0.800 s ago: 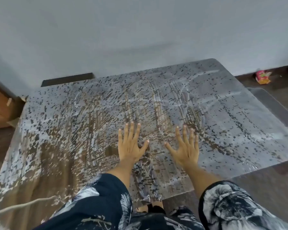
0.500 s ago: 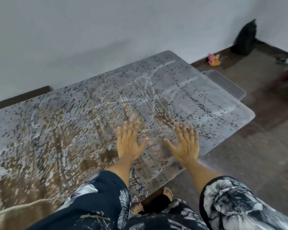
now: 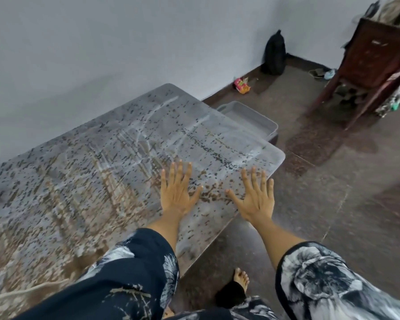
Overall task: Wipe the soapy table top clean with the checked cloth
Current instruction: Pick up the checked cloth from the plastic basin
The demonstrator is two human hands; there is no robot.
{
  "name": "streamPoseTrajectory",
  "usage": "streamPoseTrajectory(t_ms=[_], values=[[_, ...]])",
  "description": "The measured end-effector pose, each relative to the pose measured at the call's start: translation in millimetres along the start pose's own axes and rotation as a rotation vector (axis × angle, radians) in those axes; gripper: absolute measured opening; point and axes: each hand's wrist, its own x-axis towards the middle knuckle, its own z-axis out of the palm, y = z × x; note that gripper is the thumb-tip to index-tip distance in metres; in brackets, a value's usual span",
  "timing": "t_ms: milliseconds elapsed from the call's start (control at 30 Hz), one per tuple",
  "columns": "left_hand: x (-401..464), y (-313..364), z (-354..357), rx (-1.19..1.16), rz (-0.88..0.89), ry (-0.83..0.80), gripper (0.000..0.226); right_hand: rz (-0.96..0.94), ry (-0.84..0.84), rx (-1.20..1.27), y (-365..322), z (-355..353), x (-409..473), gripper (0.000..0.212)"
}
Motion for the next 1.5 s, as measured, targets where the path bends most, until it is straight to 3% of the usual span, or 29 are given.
streamPoseTrajectory(t_ms=[400, 700, 1033, 1367, 1500], values=[[111, 158, 1, -0.032, 0.068, 0.045, 0.075, 0.043, 0.053, -0.033, 136, -22, 105, 0.084], [206, 188, -3, -0.057, 0.069, 0.149, 0.077, 0.009, 0.042, -0.051, 159, -38, 195, 0.080], [292, 195, 1, -0.149, 0.029, 0.110, 0.080, -0.052, -0.019, -0.073, 163, -44, 300, 0.083], [404, 232, 46, -0.418, -0.118, -0.078, 0.072, -0.262, -0.189, -0.056, 162, 6, 441, 0.087], [451, 252, 88, -0.505, -0.285, -0.305, 0.069, -0.232, -0.479, 0.001, 165, 47, 497, 0.072]])
